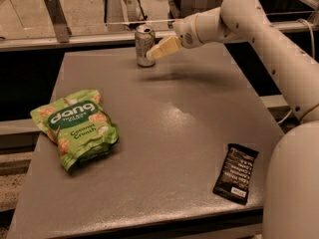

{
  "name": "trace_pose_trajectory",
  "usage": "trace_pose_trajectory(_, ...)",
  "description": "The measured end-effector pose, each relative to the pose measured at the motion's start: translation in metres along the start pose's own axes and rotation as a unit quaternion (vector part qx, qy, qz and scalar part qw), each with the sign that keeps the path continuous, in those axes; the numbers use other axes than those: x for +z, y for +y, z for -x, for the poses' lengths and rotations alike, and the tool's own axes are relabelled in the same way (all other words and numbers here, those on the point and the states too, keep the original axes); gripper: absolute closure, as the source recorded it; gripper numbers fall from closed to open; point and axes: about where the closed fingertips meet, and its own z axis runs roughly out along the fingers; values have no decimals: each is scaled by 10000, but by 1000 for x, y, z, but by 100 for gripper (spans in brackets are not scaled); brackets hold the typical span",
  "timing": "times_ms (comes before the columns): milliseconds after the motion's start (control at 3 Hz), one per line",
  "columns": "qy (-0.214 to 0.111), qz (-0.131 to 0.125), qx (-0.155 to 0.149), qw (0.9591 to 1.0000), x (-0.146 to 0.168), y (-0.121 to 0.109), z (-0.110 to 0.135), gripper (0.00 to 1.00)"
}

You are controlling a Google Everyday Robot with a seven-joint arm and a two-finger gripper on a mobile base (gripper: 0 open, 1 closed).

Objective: Move 7up can near green rice chip bag

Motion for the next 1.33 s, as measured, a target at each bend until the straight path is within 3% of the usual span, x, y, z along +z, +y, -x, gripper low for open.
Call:
trace_pose_trajectory(333,-99,225,3,9997,29,16,2,0)
trace_pose_trajectory(667,-255,384,156,9988,47,27,0,17)
trace_pose_trajectory(1000,-474,473,278,9974,52,33,4,41)
trace_pose_trajectory(1333,-755,472,296,9956,45,32,15,64)
